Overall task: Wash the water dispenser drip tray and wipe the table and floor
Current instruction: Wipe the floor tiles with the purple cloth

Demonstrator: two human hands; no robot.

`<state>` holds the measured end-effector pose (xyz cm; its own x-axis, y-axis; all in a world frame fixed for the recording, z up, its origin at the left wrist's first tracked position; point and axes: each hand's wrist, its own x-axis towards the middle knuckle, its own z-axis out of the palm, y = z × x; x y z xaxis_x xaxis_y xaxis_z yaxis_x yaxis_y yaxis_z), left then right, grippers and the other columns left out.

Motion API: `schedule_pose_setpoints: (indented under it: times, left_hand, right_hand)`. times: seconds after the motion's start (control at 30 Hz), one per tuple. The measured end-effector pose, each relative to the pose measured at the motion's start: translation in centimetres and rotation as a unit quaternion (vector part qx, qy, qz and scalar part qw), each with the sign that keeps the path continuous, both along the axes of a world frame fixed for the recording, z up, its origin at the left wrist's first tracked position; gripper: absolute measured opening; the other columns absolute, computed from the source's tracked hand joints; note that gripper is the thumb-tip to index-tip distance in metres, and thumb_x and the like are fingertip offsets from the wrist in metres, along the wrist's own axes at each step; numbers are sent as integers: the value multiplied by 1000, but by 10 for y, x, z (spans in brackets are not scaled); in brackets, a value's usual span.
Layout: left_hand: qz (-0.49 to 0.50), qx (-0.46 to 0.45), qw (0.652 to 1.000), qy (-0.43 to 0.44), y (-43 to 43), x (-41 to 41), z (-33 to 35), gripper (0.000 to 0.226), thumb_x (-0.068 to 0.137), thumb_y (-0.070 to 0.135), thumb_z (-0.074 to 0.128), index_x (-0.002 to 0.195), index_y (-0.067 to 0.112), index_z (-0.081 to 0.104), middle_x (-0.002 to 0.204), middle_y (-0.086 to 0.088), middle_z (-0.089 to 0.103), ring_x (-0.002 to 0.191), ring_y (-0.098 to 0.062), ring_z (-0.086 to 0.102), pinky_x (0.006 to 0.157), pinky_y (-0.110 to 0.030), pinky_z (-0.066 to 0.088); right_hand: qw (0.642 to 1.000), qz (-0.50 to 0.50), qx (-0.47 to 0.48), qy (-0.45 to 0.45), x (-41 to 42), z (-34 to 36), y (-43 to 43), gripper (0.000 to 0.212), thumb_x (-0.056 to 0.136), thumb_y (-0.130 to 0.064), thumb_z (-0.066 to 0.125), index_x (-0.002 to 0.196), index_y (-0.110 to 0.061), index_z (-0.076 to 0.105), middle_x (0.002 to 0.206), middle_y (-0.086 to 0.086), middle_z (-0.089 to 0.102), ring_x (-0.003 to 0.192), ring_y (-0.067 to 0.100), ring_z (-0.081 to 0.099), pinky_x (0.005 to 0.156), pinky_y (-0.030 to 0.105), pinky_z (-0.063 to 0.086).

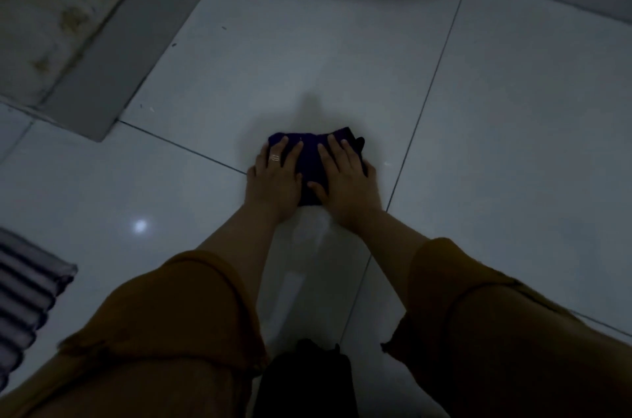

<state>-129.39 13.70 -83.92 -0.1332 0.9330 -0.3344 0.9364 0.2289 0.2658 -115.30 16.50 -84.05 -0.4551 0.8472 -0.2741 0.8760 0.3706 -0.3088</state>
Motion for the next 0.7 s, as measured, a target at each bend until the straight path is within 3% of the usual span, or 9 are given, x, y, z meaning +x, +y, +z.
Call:
schedule_pose_setpoints:
  times: [0.13, 0.23, 0.3, 0.37, 0.43, 0.5, 0.57, 0.63, 0.7]
  left_hand:
    - [113, 35, 988, -95, -12, 10, 22, 60, 91, 8, 46, 147, 24, 30, 147, -20, 23, 123, -41, 35, 102, -44, 37]
    - [281, -1, 924, -260, -13, 7, 39, 53, 91, 2, 47, 142, 10, 32, 132, -19, 44, 111, -32, 51, 92, -35, 45]
    - [328, -24, 885, -331, -10, 4, 50, 21, 91, 3, 51, 110, 10, 53, 99, -8, 55, 86, -21, 55, 71, -27, 46]
    - [356, -56, 851, -382, -6, 2, 63, 24, 90, -1, 52, 76, 18, 51, 77, -4, 50, 65, -13, 47, 52, -21, 43]
    - [381, -98, 808, -437, -3, -1, 73, 16, 88, -3, 52, 92, 10, 60, 86, -10, 57, 72, -18, 53, 52, -21, 48]
    - [406, -119, 786, -450, -4, -5, 81, 31, 87, 0, 53, 117, 3, 58, 106, -13, 59, 91, -24, 55, 63, -27, 49]
    - [422, -124, 770, -462, -7, -9, 92, 29, 85, 0, 52, 113, 4, 60, 111, -12, 59, 95, -24, 54, 62, -27, 47]
    - [430, -133, 752, -481, -12, -13, 108, 17, 84, -1, 51, 94, 7, 62, 100, -8, 60, 85, -20, 56, 57, -28, 47]
    - [432, -143, 735, -502, -16, -16, 126, 16, 85, 1, 51, 95, 8, 60, 96, -7, 60, 83, -19, 56, 55, -29, 47]
  right_hand:
    - [984, -134, 17, 114, 5, 16, -27, 63, 87, -27, 60, 144, -18, 34, 155, 13, 11, 136, 31, 20, 103, 37, 35]
    - [888, -350, -97, 281, -4, 32, -26, 75, 82, -14, 67, 146, -13, 28, 144, 17, 20, 124, 30, 33, 88, 24, 37]
    - [841, -379, -228, 310, -8, 40, -18, 86, 81, -11, 69, 149, -11, 17, 141, 16, 22, 117, 27, 40, 81, 22, 39]
    - [830, -384, -290, 283, -7, 47, -8, 82, 80, -7, 70, 145, -4, 21, 141, 18, 31, 103, 25, 48, 75, 24, 42]
    - [805, -410, -336, 265, -3, 55, 0, 69, 80, -4, 71, 137, 5, 34, 136, 20, 45, 99, 27, 54, 78, 26, 44]
    - [774, -430, -392, 251, 2, 62, 0, 64, 79, -1, 71, 134, 9, 39, 136, 20, 47, 116, 33, 51, 87, 31, 45]
    - [741, -449, -426, 261, 8, 69, -4, 65, 78, -1, 71, 134, 8, 41, 136, 20, 48, 120, 35, 50, 88, 35, 46]
    - [708, -468, -436, 300, 13, 81, -8, 64, 78, -5, 73, 133, 6, 44, 133, 20, 52, 116, 36, 53, 86, 37, 49]
    - [674, -482, -438, 348, 19, 99, -9, 61, 79, -11, 73, 132, 4, 47, 130, 20, 55, 113, 36, 57, 88, 40, 51]
